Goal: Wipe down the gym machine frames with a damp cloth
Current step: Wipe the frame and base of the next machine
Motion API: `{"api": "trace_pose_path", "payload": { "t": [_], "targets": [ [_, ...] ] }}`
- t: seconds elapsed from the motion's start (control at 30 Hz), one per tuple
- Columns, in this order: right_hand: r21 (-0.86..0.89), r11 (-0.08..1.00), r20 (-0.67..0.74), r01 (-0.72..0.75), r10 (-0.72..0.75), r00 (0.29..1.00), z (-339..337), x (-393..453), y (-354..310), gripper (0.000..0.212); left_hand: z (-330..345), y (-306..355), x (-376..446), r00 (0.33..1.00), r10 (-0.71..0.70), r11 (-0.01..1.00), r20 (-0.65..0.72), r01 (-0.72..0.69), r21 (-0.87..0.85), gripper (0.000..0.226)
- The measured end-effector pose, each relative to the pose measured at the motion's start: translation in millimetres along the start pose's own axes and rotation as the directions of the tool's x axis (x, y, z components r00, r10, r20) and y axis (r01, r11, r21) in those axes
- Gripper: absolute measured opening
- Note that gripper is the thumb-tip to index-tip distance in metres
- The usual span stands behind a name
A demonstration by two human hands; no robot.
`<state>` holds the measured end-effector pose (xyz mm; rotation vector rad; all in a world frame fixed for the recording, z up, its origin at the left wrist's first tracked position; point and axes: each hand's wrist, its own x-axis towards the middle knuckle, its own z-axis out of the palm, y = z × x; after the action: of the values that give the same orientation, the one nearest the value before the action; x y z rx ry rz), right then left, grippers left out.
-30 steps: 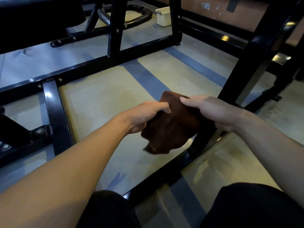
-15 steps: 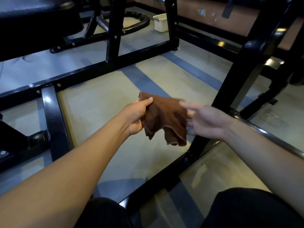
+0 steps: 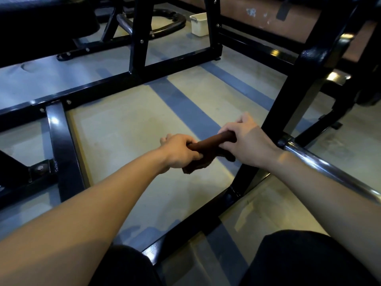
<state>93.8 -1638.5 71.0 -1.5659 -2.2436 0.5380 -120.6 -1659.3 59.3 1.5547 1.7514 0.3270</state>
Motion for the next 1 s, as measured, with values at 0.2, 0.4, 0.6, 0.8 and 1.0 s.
{"api": "trace_pose_path", "payload": {
  "t": [0.2,0.4,0.6,0.8,1.0],
  "targets": [
    [-0.464,0.854,-0.033,0.235,-0.282,0.959,-28,1,-1,0.025,24,29,-5,0.95,0.286,0.915,-0.124,-0.233,0.33,0.019],
    [-0.722,0.592,0.059,0.358,-0.463,0.884,-57,-22,33,0.039,107,73,6,0.919,0.333,0.94,-0.21,-0.308,0.145,0.028],
    [-0.832,0.526,-0.009,0.178,-0.334,0.943,-52,-60,66,0.045,177,77,7,0.951,0.171,0.91,-0.256,-0.252,-0.329,0.038],
    [-0.827,0.419,0.152,0.374,-0.473,0.868,-16,-33,70,0.043,187,56,8,0.917,0.258,0.917,-0.305,-0.332,-0.222,0.064],
    [-0.924,0.318,0.144,0.213,-0.225,0.964,12,-44,82,0.085,191,-7,5,0.999,0.045,0.989,0.011,-0.046,0.139,0.093]
  ]
}}
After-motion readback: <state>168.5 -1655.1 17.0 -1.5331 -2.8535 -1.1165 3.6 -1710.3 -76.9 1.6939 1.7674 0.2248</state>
